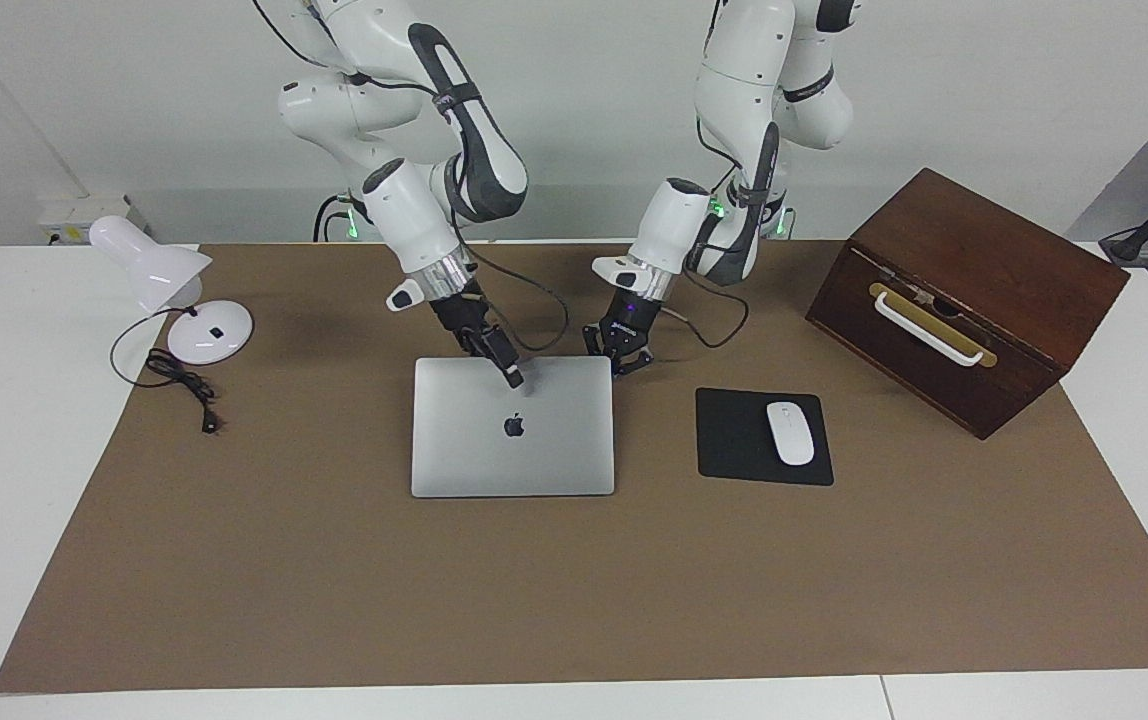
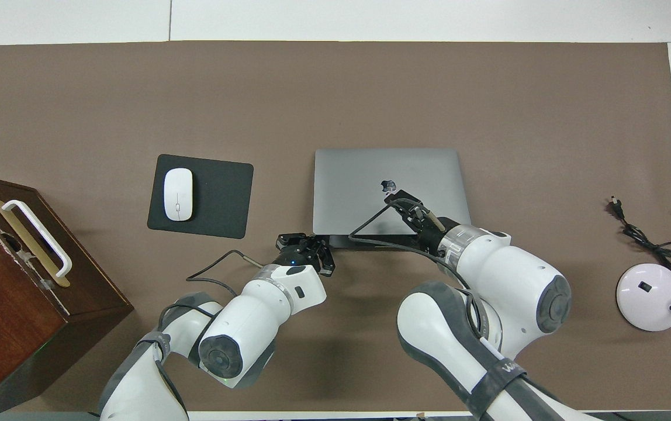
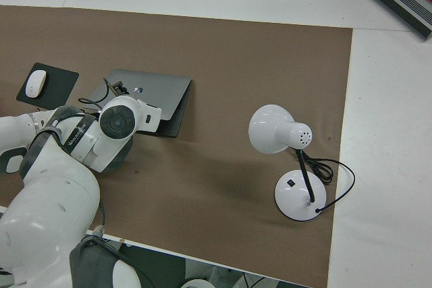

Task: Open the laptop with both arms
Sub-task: 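Push the laptop lid up and back with the right gripper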

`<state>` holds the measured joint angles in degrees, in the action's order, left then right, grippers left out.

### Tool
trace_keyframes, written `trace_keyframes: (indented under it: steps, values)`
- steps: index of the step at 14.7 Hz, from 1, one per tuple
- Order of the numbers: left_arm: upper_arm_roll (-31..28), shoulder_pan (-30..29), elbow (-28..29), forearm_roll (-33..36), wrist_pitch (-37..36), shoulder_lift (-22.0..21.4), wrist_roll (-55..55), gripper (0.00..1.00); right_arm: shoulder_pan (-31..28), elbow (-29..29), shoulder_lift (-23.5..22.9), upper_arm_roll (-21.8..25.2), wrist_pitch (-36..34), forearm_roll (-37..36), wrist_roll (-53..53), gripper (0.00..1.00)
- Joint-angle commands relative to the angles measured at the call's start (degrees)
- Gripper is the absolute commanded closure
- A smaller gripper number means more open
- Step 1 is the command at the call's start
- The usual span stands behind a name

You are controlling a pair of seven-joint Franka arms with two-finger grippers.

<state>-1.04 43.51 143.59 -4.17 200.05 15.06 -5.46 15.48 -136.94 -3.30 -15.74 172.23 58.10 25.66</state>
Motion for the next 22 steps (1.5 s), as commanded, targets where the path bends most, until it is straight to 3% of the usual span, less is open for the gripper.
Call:
trace_keyframes:
  steps: [1, 10, 22]
  values:
    - [-0.72, 1.49, -1.38, -1.02, 0.69, 3.31, -0.34, 1.0, -1.15, 3.34, -2.15, -0.26, 1.44, 1.41, -3.78, 0.0]
    - [-0.72, 1.49, -1.38, -1.02, 0.69, 3.49, -0.34, 1.0, -0.19, 7.3, -3.73, -0.35, 2.31, 1.41, -3.25, 0.0]
    - [-0.72, 1.49, -1.47, -1.02, 0.69, 3.75, -0.34, 1.0, -0.97, 21.18, -8.74, -0.35, 3.72, 0.88, -5.18, 0.0]
